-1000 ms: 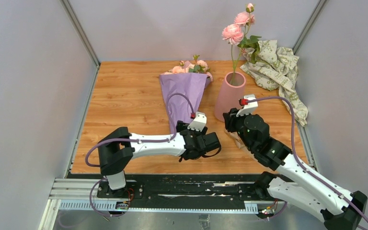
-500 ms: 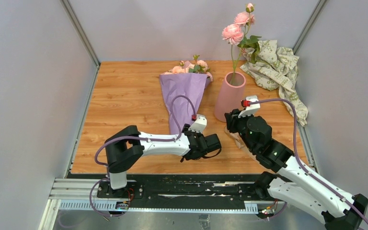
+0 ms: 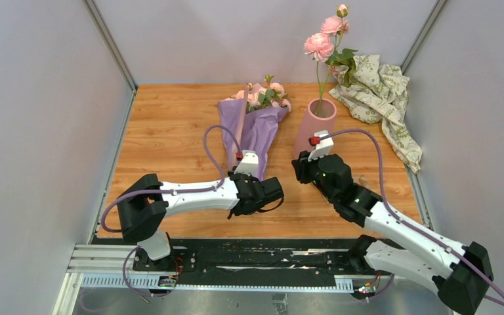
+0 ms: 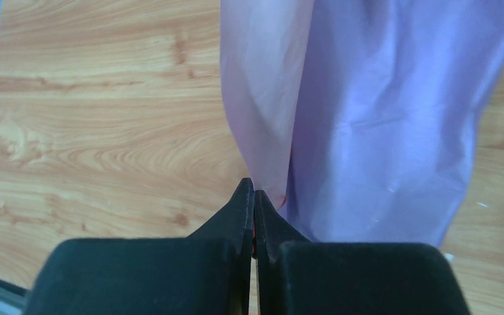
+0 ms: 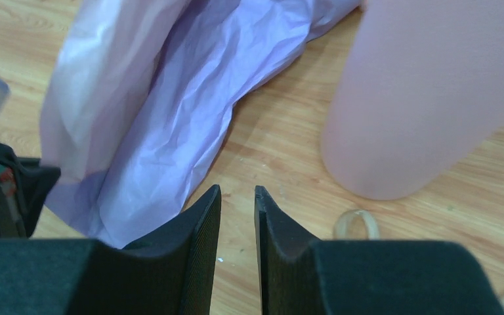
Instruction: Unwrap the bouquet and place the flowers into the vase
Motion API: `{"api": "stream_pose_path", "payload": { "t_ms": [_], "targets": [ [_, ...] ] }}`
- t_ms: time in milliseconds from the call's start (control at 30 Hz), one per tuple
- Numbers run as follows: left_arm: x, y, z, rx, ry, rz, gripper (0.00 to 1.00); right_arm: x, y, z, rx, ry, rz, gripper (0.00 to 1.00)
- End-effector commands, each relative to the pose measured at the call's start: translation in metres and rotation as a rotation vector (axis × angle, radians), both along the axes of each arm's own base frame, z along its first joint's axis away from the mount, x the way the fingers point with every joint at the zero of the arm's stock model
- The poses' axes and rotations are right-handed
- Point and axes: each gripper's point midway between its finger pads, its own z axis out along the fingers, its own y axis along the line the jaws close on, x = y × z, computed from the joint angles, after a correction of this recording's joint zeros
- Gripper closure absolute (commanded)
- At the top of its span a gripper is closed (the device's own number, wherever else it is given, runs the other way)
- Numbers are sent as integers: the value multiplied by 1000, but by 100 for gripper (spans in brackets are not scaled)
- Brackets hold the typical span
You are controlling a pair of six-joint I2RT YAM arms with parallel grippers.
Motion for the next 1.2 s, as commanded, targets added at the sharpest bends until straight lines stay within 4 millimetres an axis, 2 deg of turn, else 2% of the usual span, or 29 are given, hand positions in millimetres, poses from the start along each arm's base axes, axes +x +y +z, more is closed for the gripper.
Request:
{"api": "stream_pose_path", "payload": {
  "t_ms": [0, 167, 367, 400, 433, 567, 633, 667, 700, 800, 867, 900, 967, 1033, 1167],
  "targets": [
    [-1, 47, -3, 3, -25, 127, 100, 3, 39, -5, 55, 44, 115, 71],
    [-13, 70, -21, -18, -8, 212, 100, 15, 76, -22, 18, 104, 186, 71],
    [-20, 91, -21, -49, -33, 303, 100, 31, 121, -49, -53, 176, 246, 73],
    [-21, 95, -22, -47, -34, 318, 99, 33, 129, -47, -48, 175, 259, 74],
    [-22, 103, -23, -31, -29, 345, 98, 36, 138, -55, -63, 194, 269, 74],
    [-29, 131, -35, -1, 11, 423, 90, 43, 166, -67, -89, 220, 312, 74],
    [-35, 144, -42, 9, 30, 456, 81, 47, 176, -71, -99, 229, 323, 74],
    [-37, 147, -42, 3, 28, 464, 68, 47, 178, -74, -106, 235, 324, 74],
    [-37, 148, -42, -2, 26, 465, 61, 48, 179, -73, -107, 232, 324, 74],
    [-33, 141, -30, -45, 10, 447, 28, 50, 176, -68, -115, 209, 311, 74],
    [-27, 135, -16, -87, -12, 425, 11, 55, 172, -71, -152, 198, 295, 74],
    [-20, 129, 2, -120, -41, 397, 2, 65, 161, -78, -210, 211, 220, 70],
    [-10, 121, 20, -140, -74, 362, 0, 71, 145, -93, -248, 247, 115, 69],
    [0, 113, 33, -148, -105, 326, 0, 75, 138, -106, -238, 267, 81, 66],
    [20, 105, 42, -99, -108, 304, 0, 82, 143, -134, -250, 318, 87, 67]
  ]
}}
